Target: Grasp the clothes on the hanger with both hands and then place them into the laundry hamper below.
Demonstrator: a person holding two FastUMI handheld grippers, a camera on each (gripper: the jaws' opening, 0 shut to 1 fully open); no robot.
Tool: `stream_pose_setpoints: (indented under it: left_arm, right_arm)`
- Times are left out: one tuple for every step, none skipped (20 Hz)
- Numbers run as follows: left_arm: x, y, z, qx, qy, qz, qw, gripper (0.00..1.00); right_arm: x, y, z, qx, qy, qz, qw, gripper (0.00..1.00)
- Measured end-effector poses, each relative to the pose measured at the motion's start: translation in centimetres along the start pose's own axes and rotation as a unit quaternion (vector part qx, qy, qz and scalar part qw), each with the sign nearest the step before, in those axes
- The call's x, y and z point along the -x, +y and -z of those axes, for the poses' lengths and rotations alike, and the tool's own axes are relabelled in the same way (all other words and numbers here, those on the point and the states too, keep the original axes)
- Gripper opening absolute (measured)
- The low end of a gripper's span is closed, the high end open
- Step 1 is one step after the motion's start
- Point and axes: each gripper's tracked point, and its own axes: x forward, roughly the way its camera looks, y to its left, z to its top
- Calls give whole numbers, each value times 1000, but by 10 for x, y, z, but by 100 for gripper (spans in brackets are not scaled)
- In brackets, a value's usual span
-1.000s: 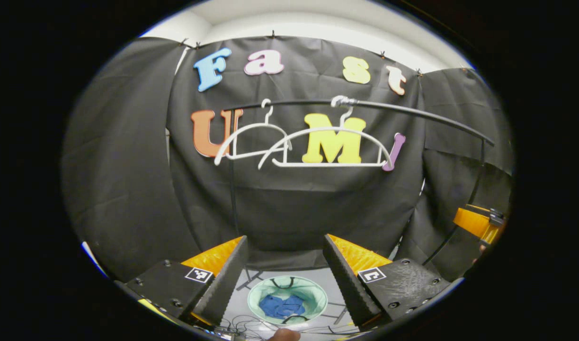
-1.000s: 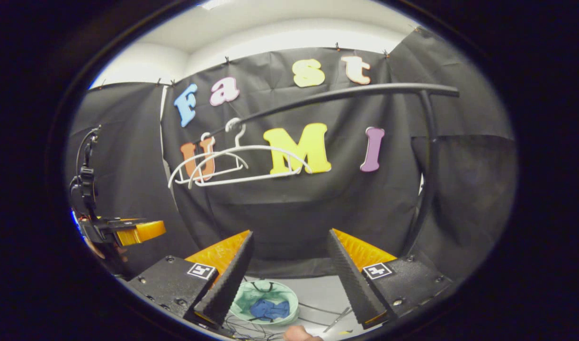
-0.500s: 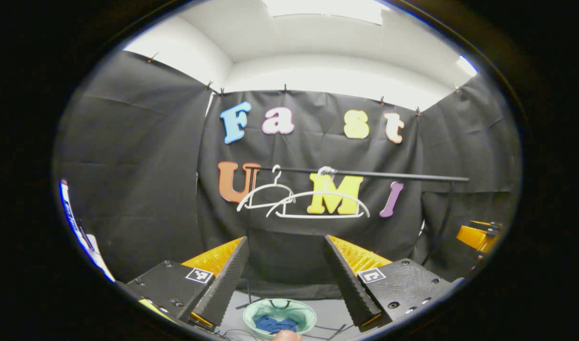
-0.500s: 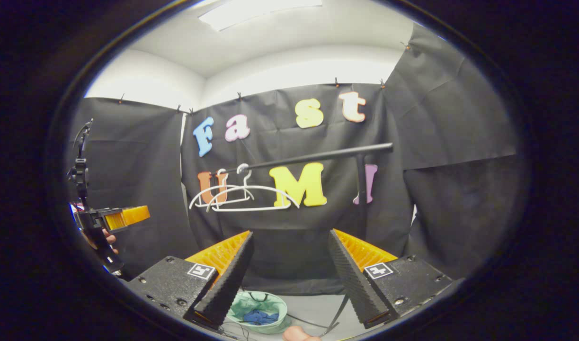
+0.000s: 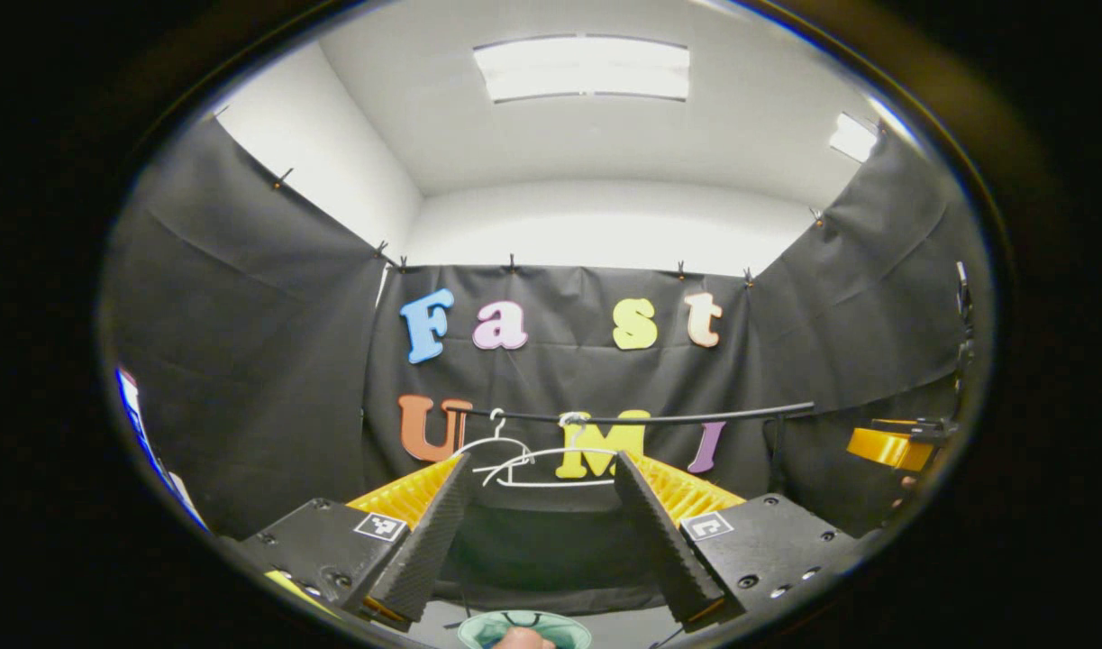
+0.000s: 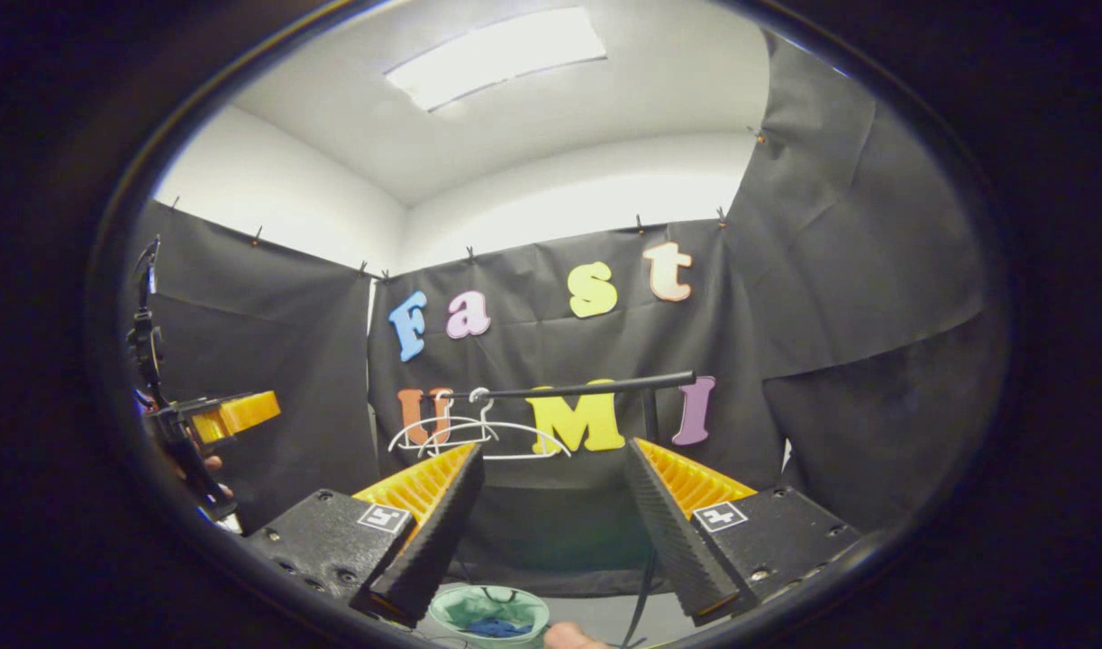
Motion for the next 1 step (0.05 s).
stream_pose_setpoints:
  left_arm:
    - [0,0,-3,0,-3,3,1000,100]
  right_arm:
    - [2,0,-3,3,-5,0,1000,99]
